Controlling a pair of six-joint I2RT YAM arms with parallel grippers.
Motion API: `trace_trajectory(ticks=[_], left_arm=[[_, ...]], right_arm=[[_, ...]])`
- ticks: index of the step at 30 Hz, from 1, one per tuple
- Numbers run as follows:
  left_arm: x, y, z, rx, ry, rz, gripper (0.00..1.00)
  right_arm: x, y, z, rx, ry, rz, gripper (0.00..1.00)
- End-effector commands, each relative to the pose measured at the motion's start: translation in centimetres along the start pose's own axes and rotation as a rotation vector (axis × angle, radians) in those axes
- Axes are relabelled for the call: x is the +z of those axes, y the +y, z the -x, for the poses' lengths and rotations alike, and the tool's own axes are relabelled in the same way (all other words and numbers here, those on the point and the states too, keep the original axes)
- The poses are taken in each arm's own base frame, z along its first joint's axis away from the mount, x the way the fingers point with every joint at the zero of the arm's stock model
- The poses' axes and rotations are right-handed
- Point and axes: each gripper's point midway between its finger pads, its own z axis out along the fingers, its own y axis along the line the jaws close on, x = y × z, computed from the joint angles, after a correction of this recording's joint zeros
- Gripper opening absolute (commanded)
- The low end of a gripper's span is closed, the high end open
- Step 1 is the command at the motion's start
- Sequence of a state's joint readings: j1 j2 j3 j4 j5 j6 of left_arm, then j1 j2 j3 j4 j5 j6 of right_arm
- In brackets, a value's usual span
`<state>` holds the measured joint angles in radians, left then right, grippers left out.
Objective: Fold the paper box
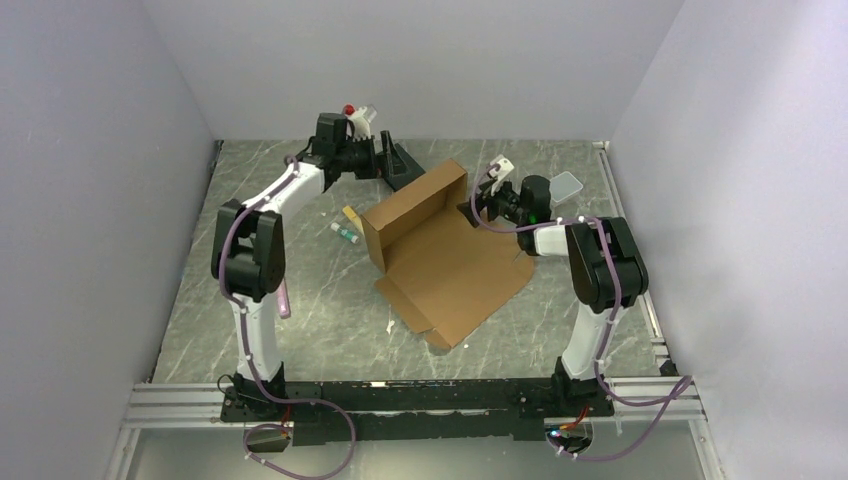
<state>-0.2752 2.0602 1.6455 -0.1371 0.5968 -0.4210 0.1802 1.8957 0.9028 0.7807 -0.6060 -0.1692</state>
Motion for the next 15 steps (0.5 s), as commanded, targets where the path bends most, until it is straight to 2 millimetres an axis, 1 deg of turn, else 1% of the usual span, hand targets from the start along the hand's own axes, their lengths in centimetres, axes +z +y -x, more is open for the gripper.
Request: trace_trajectory(ticks=[1, 5, 7, 9, 10, 13, 15], left_arm=[[-3.2, -2.1, 4.0, 0.126, -0.124, 0.040, 0.95], [-5.9, -2.5, 5.4, 0.215, -0.199, 0.113, 0.96], [-7.9, -3.7, 6.6, 0.280, -0.260, 0.122, 0.96], [-9.8, -5.1, 7.2, 0.343, -0.311, 0.116, 0.96], [-10.6, -6.0, 7.3, 0.371, -0.328, 0.100, 0.97], [-13.0, -8.2, 7.0, 0.406, -0.352, 0.058, 0.99], [-13.8, -8.6, 6.0, 0.371, -0.336, 0.055, 1.00]], right_arm=[[-0.5, 1.2, 4.2, -0.050, -0.047, 0.083, 0.88], [-2.5, 1.7, 5.5, -0.118, 0.020, 0.121, 0.89], [-4.0, 2.1, 6.2, -0.154, 0.046, 0.142, 0.89], [-5.7, 2.3, 6.6, -0.172, 0.070, 0.148, 0.90], [-6.6, 2.8, 6.3, -0.166, 0.099, 0.162, 0.90], [-9.2, 3.4, 6.9, -0.154, 0.112, 0.180, 0.90], [-10.8, 4.0, 7.4, -0.129, 0.108, 0.188, 0.90]])
